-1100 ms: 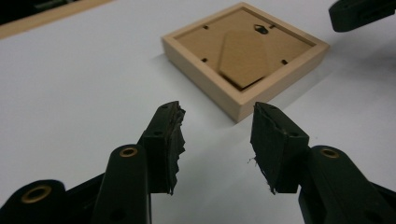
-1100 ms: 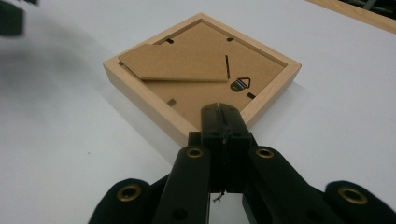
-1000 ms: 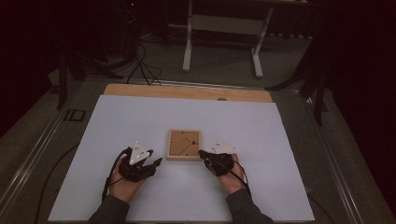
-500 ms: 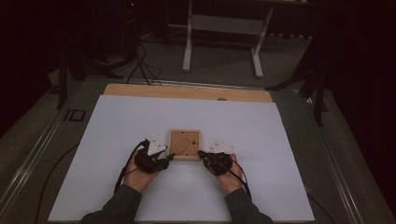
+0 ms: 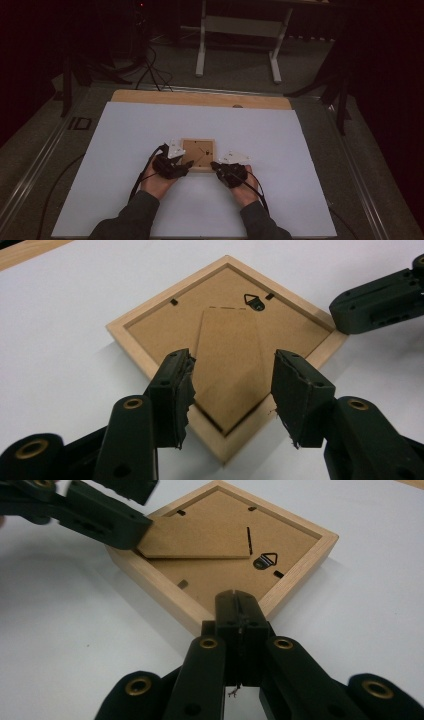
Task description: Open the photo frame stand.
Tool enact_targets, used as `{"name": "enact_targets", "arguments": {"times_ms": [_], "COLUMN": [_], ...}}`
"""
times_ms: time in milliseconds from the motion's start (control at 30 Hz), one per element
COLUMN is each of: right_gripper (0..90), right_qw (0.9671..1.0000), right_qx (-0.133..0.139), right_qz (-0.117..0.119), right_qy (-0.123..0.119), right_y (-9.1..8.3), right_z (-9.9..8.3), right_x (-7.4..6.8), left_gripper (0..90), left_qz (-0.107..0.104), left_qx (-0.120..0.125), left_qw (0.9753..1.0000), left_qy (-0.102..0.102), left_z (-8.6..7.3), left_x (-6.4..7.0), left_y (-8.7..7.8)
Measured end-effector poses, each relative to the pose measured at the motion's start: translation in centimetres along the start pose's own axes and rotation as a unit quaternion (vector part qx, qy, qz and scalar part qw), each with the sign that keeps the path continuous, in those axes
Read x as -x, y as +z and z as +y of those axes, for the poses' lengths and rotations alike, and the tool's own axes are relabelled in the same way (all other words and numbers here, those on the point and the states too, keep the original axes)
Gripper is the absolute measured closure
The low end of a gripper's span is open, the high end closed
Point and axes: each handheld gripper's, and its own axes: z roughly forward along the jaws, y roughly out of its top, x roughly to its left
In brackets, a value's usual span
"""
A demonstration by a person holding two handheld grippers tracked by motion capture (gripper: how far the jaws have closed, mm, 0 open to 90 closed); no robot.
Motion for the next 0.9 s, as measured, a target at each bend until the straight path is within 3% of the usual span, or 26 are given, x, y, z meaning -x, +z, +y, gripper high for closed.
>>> {"name": "enact_targets", "arguments": {"times_ms": [600,767,900], "right_gripper": [89.9,89.9,89.9], "right_qw": [1.0000,1.0000,1.0000], "right_qx": [0.003,0.003,0.002], "right_qz": [-0.004,-0.003,-0.002], "right_qy": [-0.004,-0.003,-0.003], "right_y": [0.1,0.1,0.1], "right_z": [-0.1,0.0,0.0], "right_x": [-0.1,-0.1,0.0], "left_gripper": [48.4,50.7,51.1], "left_qz": [0.003,0.001,0.011], "left_qx": [-0.035,-0.035,-0.038], "left_qw": [0.9994,0.9994,0.9992], "left_qy": [0.003,0.002,0.007], "left_z": [0.5,0.6,0.9], "left_x": [0.0,-0.1,0.3], "left_y": [1.9,1.9,1.8]}}
